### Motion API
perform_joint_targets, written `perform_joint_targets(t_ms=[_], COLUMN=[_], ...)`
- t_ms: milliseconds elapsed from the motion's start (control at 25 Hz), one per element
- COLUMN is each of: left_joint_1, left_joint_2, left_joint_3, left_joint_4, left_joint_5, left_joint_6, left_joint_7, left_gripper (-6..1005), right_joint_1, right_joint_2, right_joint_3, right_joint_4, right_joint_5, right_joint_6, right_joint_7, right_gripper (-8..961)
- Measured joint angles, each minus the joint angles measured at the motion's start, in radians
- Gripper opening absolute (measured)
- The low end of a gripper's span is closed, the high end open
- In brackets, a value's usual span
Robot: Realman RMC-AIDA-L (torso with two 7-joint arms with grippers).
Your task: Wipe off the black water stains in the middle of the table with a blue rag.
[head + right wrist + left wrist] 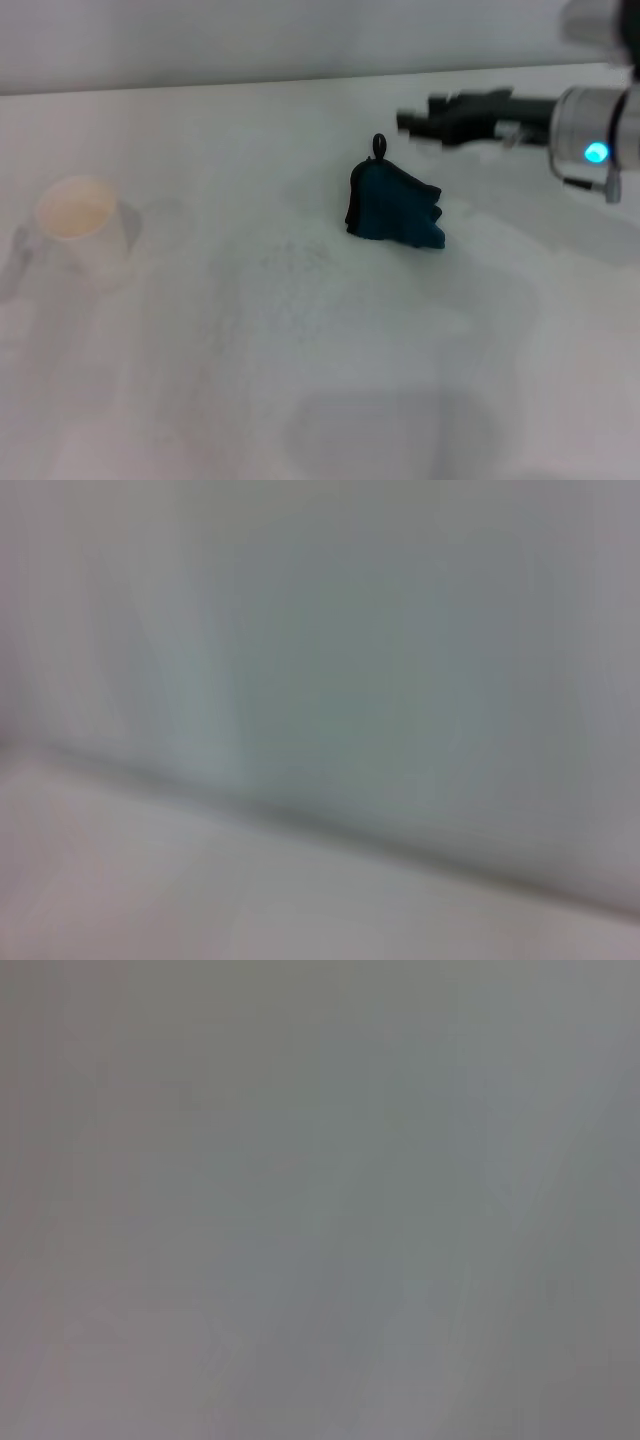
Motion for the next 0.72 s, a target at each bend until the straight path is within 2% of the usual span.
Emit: perform_joint_targets(t_ms=[120,160,200,320,360,400,440,560,720], left_joint_1=[0.002,0.002,0.002,0.001,0.000,-0.002,-0.003,-0.011,-0.021], left_joint_2=[0.001,0.001,0.001,0.001,0.001,0.001,0.001,-0.002,-0.002], left_joint_3=[0.000,0.000,0.000,0.000,0.000,-0.003,-0.008,-0.030,-0.037], left_joint_4=[0.000,0.000,0.000,0.000,0.000,0.000,0.000,0.000,-0.001], left_joint_5=[-0.001,-0.001,-0.001,-0.002,-0.002,-0.003,-0.003,-0.003,-0.003], left_joint_6=[-0.010,-0.011,-0.012,-0.013,-0.014,-0.014,-0.015,-0.013,-0.006], left_joint_7=[0.000,0.000,0.000,0.000,-0.001,-0.006,-0.015,-0.061,-0.087], left_gripper=[878,878,878,878,878,877,877,877,876], right_joint_1=[0.000,0.000,0.004,0.019,0.027,0.027,0.027,0.015,0.013], right_joint_2=[0.000,0.000,0.000,0.003,0.004,0.004,0.006,0.012,0.012], right_joint_3=[0.112,0.112,0.149,0.261,0.337,0.337,0.359,0.385,0.410], right_joint_4=[0.115,0.115,0.164,0.334,0.469,0.469,0.516,0.650,0.842], right_joint_5=[0.318,0.318,0.410,0.697,0.884,0.884,0.942,1.082,1.157], right_joint_6=[0.068,0.068,0.108,0.311,0.493,0.493,0.557,0.682,0.649], right_joint_7=[-0.149,-0.149,-0.204,-0.382,-0.513,-0.513,-0.573,-0.831,-1.232], right_gripper=[505,555,604,742,786,830,874,875,876])
